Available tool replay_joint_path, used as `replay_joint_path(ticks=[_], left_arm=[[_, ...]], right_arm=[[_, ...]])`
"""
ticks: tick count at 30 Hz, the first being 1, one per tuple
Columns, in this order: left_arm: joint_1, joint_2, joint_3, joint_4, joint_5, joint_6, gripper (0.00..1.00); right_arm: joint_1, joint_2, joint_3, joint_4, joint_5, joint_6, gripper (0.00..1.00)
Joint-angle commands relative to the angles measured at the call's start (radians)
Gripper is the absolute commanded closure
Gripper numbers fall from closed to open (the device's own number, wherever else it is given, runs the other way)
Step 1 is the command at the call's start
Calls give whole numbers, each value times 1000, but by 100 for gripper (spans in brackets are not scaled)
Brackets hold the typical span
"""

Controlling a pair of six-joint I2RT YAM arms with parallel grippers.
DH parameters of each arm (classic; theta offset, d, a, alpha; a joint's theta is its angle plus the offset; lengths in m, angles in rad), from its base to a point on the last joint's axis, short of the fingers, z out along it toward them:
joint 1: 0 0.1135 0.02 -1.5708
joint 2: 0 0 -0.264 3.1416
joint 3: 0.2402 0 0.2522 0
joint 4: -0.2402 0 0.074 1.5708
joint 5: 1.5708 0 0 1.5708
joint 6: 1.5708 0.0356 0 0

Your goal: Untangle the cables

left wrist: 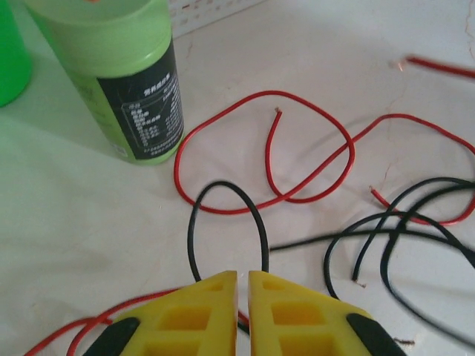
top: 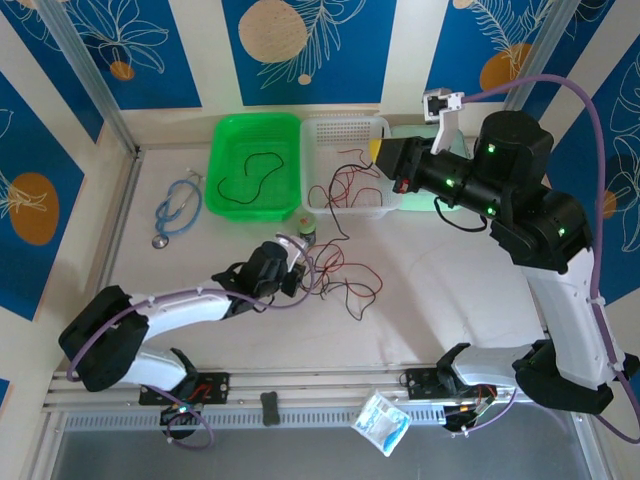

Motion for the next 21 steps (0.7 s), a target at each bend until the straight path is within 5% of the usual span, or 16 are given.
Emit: replay_joint_path(ticks=[1,7,11,21], left_arm=[[-8,-91,-32,-18,0,-8,80],[-18,-409,-131,-134,15,35,42],[-27,-540,-137,-237,75,45,28],[-130,-290,-99,-80,166,62,17]], right_arm=[[-5,-10,16,4,7,-23,100],[-7,-6,-3,15,7,-19,100],[-6,-1,-5,25,5,-14,100],[-4,17,7,34,8,3,100]])
